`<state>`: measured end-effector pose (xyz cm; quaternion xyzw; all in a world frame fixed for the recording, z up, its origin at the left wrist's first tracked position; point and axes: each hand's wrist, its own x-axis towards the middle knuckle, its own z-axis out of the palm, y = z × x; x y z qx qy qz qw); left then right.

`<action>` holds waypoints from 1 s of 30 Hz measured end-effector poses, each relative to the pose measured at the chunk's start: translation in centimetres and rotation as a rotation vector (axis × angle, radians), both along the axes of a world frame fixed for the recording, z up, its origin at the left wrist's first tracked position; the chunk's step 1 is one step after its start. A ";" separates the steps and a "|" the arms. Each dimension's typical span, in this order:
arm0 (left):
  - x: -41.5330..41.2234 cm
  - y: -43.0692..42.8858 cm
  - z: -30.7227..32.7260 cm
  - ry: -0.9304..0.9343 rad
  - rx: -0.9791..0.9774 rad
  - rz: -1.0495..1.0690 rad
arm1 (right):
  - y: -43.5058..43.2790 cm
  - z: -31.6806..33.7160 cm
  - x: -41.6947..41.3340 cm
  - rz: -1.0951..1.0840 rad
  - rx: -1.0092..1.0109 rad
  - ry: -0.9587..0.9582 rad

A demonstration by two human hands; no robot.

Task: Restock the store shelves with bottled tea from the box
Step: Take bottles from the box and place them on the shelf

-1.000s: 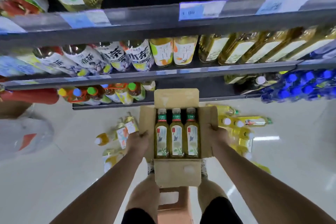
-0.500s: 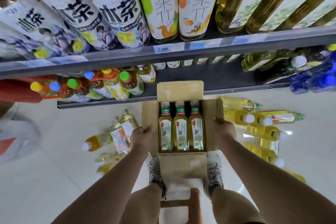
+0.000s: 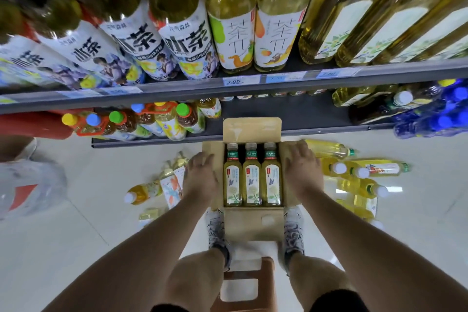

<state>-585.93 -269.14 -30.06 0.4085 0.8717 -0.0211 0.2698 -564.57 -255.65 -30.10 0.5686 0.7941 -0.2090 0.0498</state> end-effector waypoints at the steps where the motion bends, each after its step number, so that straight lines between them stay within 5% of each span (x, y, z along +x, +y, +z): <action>1: 0.2 0.1 0.1 0.050 -0.007 -0.096 | -0.1 0.1 -0.5 0.095 0.000 -0.019; 5: 0.7 1.8 -1.4 0.294 -0.019 -0.415 | 0.0 -1.4 -2.3 0.346 0.022 -0.074; 9: 1.1 4.8 -5.2 0.301 0.022 -0.646 | 0.6 -5.8 -4.1 0.538 0.113 -0.091; 17: 0.4 7.4 -9.5 0.417 0.011 -0.671 | 0.9 -12.0 -5.7 0.568 0.297 -0.069; 30: 3.4 -2.6 0.0 0.436 0.128 -0.535 | -9.9 -1.2 -3.9 0.292 0.176 -0.153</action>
